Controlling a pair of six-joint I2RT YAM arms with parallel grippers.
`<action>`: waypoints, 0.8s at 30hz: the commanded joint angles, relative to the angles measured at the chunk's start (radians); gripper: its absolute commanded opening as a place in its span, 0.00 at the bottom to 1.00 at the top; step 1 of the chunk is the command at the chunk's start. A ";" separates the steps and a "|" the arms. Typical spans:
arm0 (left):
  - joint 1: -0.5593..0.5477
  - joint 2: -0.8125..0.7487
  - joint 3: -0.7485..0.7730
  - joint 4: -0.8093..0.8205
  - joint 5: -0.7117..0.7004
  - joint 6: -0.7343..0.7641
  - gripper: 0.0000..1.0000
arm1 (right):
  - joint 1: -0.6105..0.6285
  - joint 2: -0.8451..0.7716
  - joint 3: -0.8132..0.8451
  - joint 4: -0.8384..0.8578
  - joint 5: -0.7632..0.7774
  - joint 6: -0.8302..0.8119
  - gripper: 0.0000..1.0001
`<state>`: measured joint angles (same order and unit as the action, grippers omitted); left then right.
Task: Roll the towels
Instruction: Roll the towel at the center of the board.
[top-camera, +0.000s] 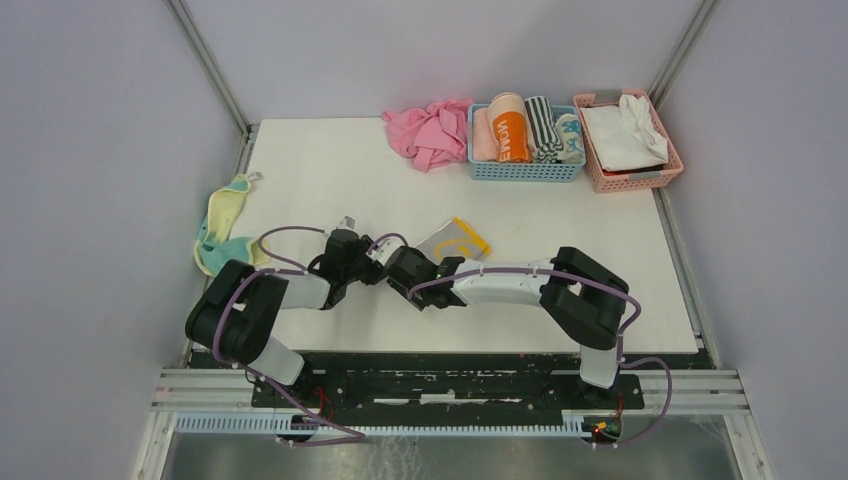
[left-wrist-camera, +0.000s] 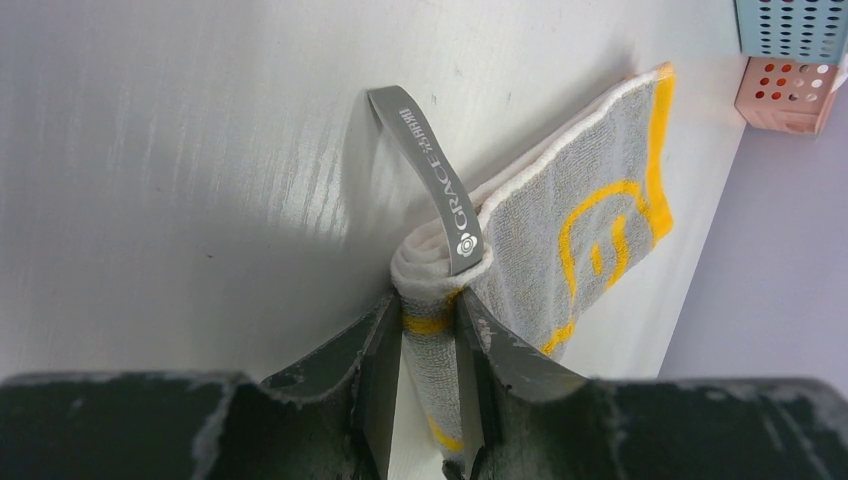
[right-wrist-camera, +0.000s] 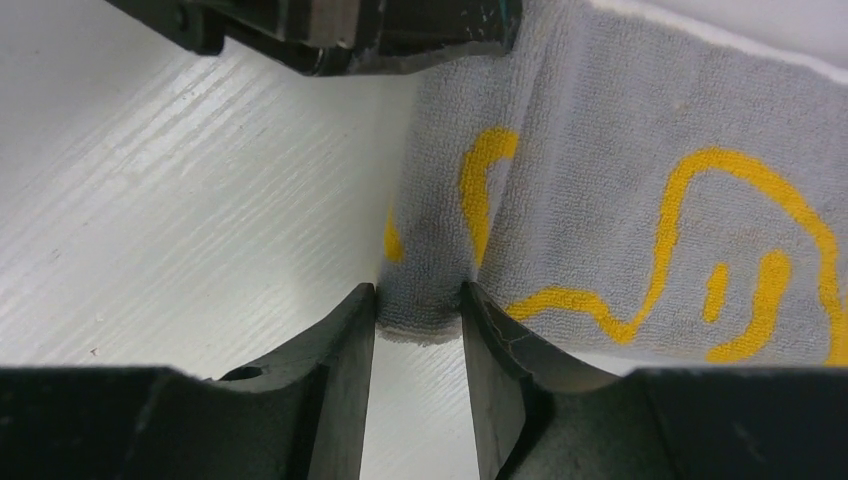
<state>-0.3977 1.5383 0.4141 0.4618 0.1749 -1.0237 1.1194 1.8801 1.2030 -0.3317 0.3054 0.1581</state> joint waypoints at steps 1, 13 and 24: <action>-0.006 0.030 -0.028 -0.195 -0.063 0.028 0.34 | 0.007 0.015 0.009 -0.011 0.052 -0.005 0.45; -0.016 0.054 -0.018 -0.199 -0.070 0.026 0.35 | 0.008 -0.006 0.009 -0.063 0.030 0.024 0.49; -0.021 0.049 -0.019 -0.206 -0.072 0.022 0.35 | 0.014 -0.101 0.059 0.016 -0.018 -0.006 0.52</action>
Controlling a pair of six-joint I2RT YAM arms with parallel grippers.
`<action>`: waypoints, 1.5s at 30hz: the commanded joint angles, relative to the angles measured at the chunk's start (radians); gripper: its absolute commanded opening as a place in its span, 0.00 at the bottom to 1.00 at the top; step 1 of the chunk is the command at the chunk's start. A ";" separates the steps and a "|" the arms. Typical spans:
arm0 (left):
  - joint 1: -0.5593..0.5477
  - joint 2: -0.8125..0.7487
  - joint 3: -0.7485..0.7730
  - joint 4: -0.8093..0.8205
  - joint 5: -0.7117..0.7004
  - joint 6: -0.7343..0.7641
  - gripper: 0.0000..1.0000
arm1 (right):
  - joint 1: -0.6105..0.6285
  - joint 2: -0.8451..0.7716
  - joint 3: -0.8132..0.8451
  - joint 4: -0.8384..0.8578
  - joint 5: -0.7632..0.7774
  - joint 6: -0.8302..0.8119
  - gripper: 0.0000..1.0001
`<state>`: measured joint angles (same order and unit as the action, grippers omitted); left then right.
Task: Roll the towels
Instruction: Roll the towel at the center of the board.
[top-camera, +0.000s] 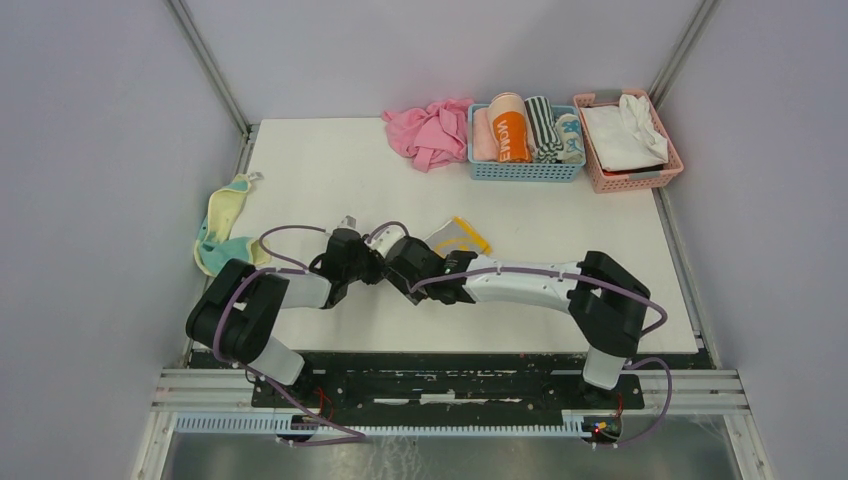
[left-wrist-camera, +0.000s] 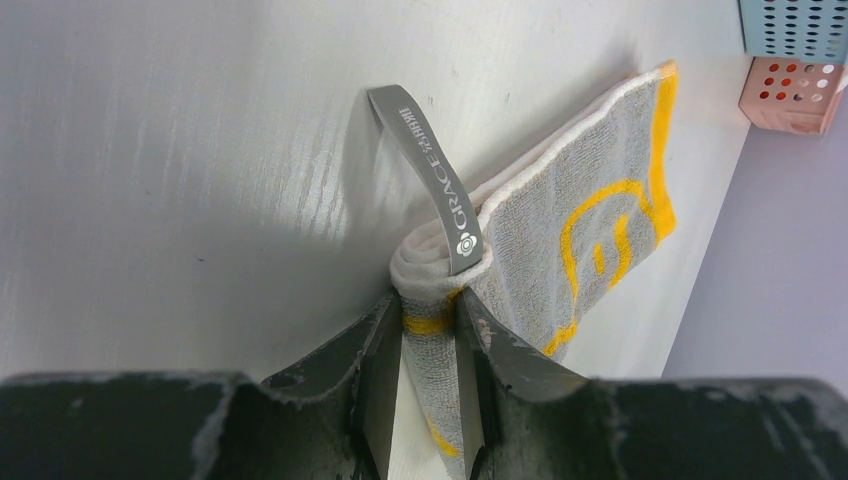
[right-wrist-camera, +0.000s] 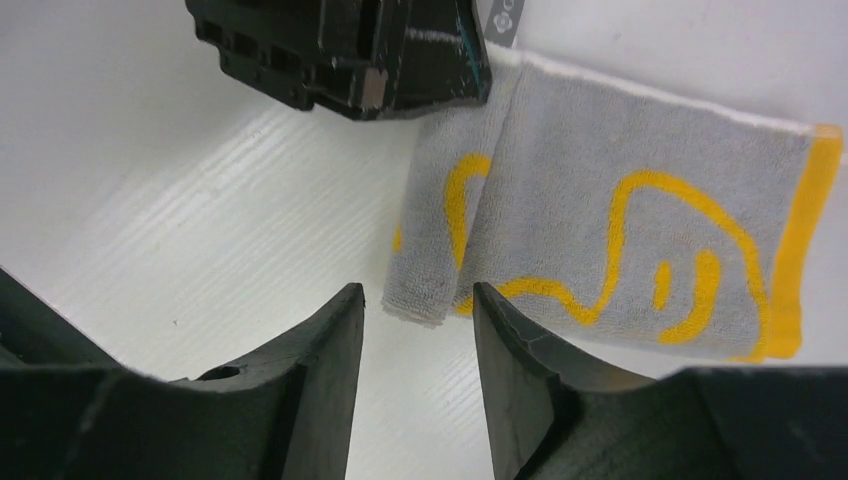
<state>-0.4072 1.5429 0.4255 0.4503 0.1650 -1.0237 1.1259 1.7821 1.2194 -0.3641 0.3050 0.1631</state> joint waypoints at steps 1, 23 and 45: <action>-0.012 0.043 -0.030 -0.194 -0.062 0.022 0.34 | 0.008 0.015 0.051 0.049 -0.016 -0.012 0.50; -0.016 0.036 -0.033 -0.197 -0.062 0.017 0.34 | 0.008 0.238 0.063 -0.117 0.161 0.044 0.47; -0.013 -0.289 -0.071 -0.407 -0.105 0.033 0.42 | -0.028 0.194 0.109 -0.142 -0.332 0.044 0.01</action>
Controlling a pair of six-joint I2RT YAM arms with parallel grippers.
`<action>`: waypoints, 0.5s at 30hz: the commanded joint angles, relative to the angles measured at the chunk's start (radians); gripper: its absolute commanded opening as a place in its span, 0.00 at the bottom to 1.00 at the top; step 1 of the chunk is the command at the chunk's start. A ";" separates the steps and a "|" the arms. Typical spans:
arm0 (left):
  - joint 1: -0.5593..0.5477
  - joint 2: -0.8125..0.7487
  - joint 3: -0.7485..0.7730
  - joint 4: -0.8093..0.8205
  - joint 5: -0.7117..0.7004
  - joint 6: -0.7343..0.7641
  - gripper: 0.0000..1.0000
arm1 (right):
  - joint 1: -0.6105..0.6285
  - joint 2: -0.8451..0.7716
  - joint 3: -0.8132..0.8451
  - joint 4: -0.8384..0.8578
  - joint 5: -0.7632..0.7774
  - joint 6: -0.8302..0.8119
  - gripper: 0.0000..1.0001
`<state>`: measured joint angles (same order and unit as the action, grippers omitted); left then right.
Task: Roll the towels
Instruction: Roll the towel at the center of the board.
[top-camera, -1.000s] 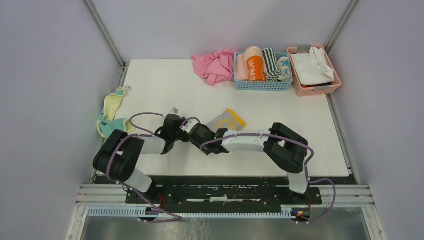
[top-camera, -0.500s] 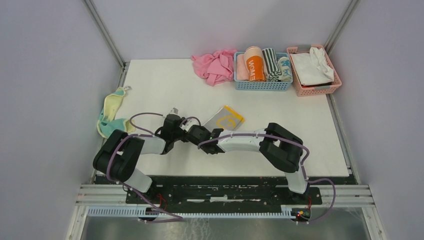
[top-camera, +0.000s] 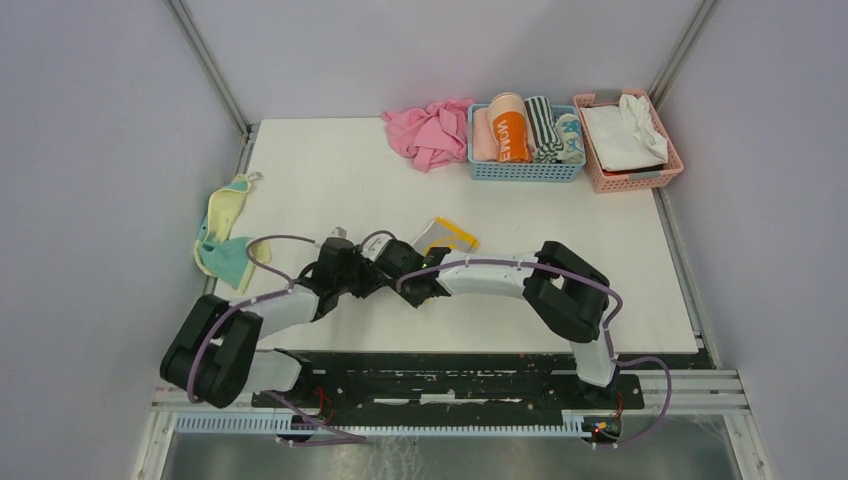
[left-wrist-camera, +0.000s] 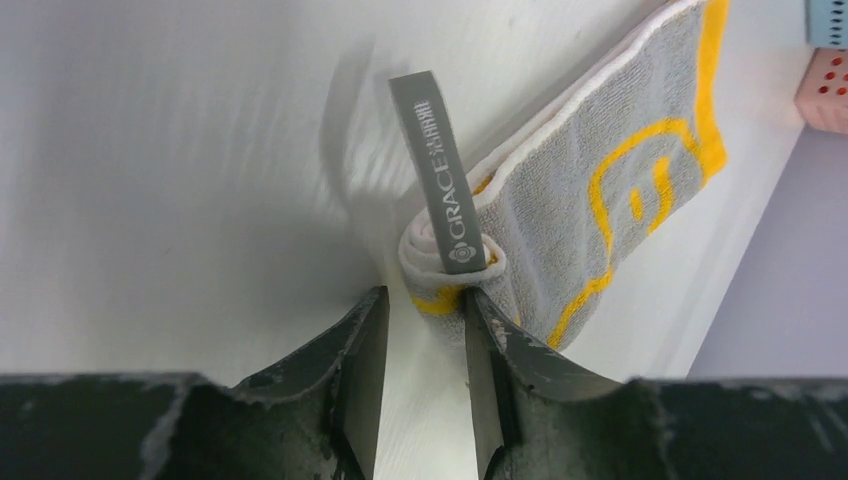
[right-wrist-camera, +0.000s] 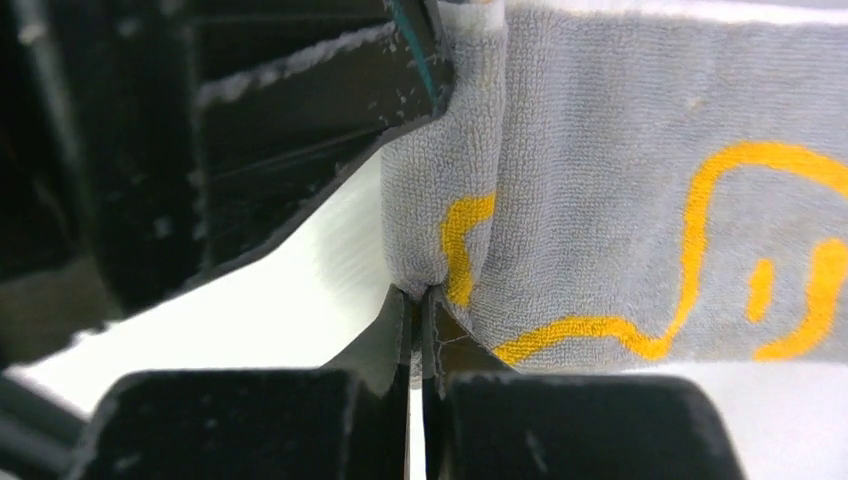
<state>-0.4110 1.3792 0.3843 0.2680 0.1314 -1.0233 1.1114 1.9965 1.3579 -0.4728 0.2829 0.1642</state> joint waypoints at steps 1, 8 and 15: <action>-0.008 -0.168 -0.030 -0.267 -0.086 0.035 0.45 | -0.023 -0.042 -0.035 -0.018 -0.363 0.052 0.00; -0.006 -0.476 -0.022 -0.512 -0.151 0.040 0.64 | -0.145 -0.120 -0.146 0.217 -0.789 0.231 0.00; -0.007 -0.643 -0.038 -0.606 -0.100 0.007 0.69 | -0.277 -0.112 -0.302 0.587 -1.062 0.506 0.00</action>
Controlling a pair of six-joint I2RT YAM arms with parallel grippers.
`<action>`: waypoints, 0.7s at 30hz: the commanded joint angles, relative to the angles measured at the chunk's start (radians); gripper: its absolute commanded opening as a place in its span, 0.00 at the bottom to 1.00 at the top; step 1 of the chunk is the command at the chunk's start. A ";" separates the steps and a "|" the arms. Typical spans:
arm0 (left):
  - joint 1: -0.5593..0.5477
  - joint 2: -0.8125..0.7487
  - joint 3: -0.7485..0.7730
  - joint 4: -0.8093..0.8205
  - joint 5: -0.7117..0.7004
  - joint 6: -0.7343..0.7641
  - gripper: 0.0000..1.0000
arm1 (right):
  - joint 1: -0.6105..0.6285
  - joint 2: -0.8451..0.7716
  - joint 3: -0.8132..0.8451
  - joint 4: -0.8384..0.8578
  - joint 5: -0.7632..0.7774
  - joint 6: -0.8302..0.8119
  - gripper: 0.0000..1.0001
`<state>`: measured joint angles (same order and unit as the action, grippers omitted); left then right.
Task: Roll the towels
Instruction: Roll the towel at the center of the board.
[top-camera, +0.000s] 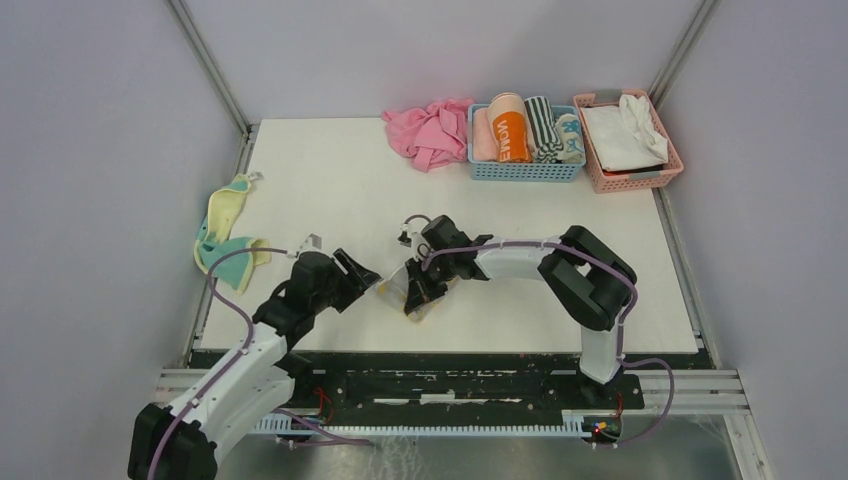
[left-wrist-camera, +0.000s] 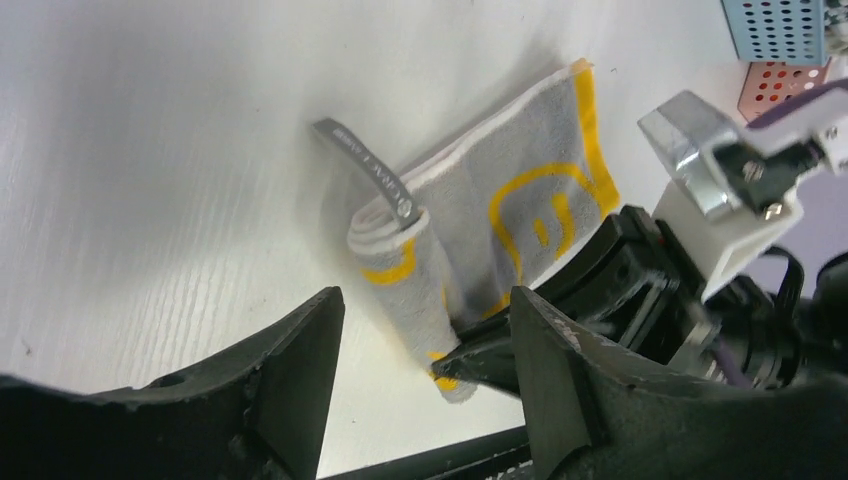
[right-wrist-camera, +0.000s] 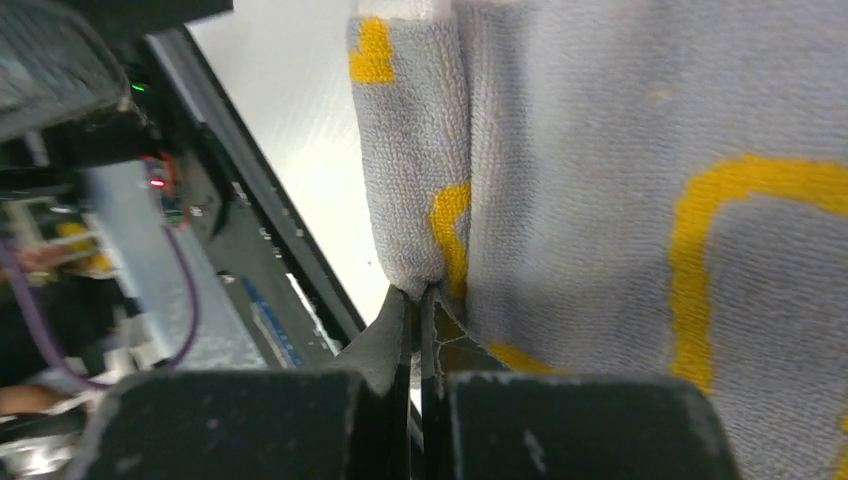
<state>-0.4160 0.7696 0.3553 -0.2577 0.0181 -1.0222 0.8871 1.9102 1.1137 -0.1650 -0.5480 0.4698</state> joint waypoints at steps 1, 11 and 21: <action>-0.001 -0.036 -0.014 -0.075 0.026 0.001 0.69 | -0.069 -0.014 -0.082 0.344 -0.258 0.244 0.00; -0.002 0.167 0.000 0.173 0.107 -0.031 0.71 | -0.160 0.101 -0.197 0.631 -0.346 0.452 0.00; -0.004 0.410 0.081 0.286 0.070 -0.002 0.68 | -0.189 0.171 -0.239 0.714 -0.360 0.485 0.00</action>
<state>-0.4160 1.1126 0.3843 -0.0704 0.1055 -1.0241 0.7044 2.0571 0.8867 0.4698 -0.8986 0.9478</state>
